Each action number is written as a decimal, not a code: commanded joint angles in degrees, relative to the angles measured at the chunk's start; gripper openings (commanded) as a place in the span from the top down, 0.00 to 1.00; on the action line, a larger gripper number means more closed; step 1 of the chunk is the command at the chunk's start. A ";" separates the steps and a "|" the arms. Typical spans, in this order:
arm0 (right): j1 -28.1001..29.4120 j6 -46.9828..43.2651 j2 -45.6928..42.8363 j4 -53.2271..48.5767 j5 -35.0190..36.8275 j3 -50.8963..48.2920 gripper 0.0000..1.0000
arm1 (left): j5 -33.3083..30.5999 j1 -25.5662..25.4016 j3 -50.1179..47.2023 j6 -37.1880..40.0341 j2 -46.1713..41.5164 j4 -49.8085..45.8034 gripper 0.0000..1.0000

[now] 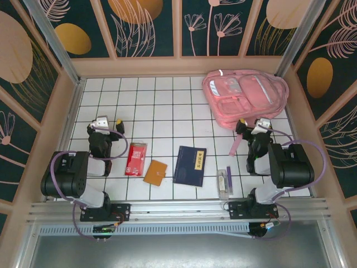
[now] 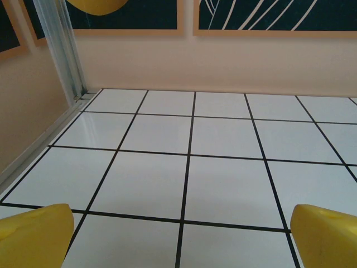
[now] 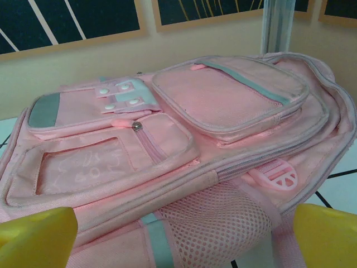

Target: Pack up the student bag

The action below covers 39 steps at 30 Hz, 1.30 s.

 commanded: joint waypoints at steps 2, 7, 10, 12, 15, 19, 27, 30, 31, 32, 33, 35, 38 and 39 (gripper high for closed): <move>0.15 -0.27 -0.63 1.39 0.07 0.29 0.01 | 0.55 0.29 0.10 -1.12 -0.17 2.54 0.01; 0.20 -0.24 -0.62 1.38 0.07 0.40 0.01 | 0.55 0.29 0.06 -1.13 -0.16 2.54 0.01; 0.20 -0.20 -0.65 1.37 0.06 0.39 0.01 | 0.55 0.29 0.10 -1.12 -0.22 2.55 0.01; 0.19 -0.24 -0.69 1.36 0.06 0.28 0.01 | 0.55 0.29 0.08 -1.17 -0.23 2.54 0.01; 0.12 -0.22 -0.68 1.30 0.06 0.33 0.01 | 0.59 0.29 0.10 -1.12 -0.18 2.54 0.01; 0.13 -0.23 -0.61 1.38 0.11 0.36 0.01 | 0.52 0.29 0.10 -1.19 -0.23 2.54 0.01; 0.18 -0.18 -0.66 1.34 0.02 0.29 0.01 | 0.55 0.30 0.10 -1.23 -0.18 2.54 0.01; 0.16 -0.24 -0.61 1.26 -0.02 0.43 0.01 | 0.56 0.29 0.19 -1.21 -0.14 2.45 0.01; 0.12 -0.24 -0.62 1.24 -0.02 0.39 0.01 | 0.55 0.29 0.18 -1.22 -0.13 2.37 0.01; 0.15 -0.19 -0.68 1.34 -0.02 0.34 0.01 | 0.57 0.31 0.15 -1.31 -0.14 2.36 0.01; 0.15 -0.24 -0.62 1.39 -0.07 0.30 0.01 | 0.57 0.29 0.19 -1.31 -0.13 2.36 0.01; 0.38 0.10 -0.83 2.30 2.64 -0.23 0.01 | 0.09 0.29 0.19 -1.32 -0.21 2.57 0.01; 1.02 0.44 -2.84 7.81 5.48 -4.43 0.01 | -2.68 0.20 4.26 -2.01 -5.45 -9.69 0.01; 2.45 -1.22 -2.36 12.10 6.56 -6.29 0.01 | -4.60 0.22 6.36 -2.77 -7.88 -16.01 0.01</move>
